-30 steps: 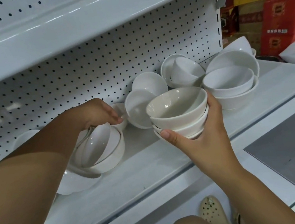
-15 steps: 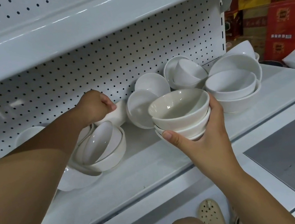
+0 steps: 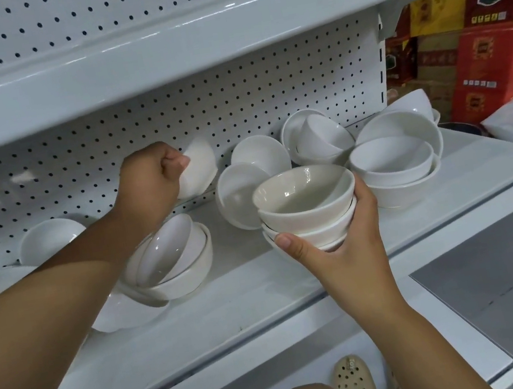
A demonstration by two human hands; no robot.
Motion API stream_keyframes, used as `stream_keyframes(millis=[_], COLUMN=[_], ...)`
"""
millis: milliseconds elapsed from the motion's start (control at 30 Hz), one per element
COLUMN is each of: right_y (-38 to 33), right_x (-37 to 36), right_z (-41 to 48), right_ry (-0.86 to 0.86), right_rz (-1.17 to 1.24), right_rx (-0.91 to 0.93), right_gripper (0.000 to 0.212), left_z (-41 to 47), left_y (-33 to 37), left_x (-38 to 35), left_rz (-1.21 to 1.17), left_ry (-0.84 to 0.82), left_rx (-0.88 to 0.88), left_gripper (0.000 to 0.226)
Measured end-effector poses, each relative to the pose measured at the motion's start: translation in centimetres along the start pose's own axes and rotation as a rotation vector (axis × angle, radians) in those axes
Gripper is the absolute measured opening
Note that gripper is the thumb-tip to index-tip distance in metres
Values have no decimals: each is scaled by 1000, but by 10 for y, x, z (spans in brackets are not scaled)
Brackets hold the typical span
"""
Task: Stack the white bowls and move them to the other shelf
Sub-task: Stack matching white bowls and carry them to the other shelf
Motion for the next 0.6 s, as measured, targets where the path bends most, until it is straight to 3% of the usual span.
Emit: stream_keyframes(millis=[167,300,600], right_y=[-3,-4,-10], right_x=[0,2,14], right_z=[-2,-2,-1], right_ry=[-10,-51,-82], right_rz=[12,44,217], right_rx=[2,-3,-56], right_gripper=[122,114,72], left_z=[-27,-48,-92], left_y=[35,62,137], left_x=[9,20,11], left_rz=[168,162,152], left_ry=[94,133,67], left_rx=[-274,-346,-690], left_gripper=[17,20,24])
Point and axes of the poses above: each hand's wrist, its own z-axis towards the middle knuckle, its own x-axis out of the back of the hand, y = z × x, the point moved 7 cm from there along z, towards the middle knuckle, and after that the axes turned 4 degrees about -y, right-handed, at the moved point
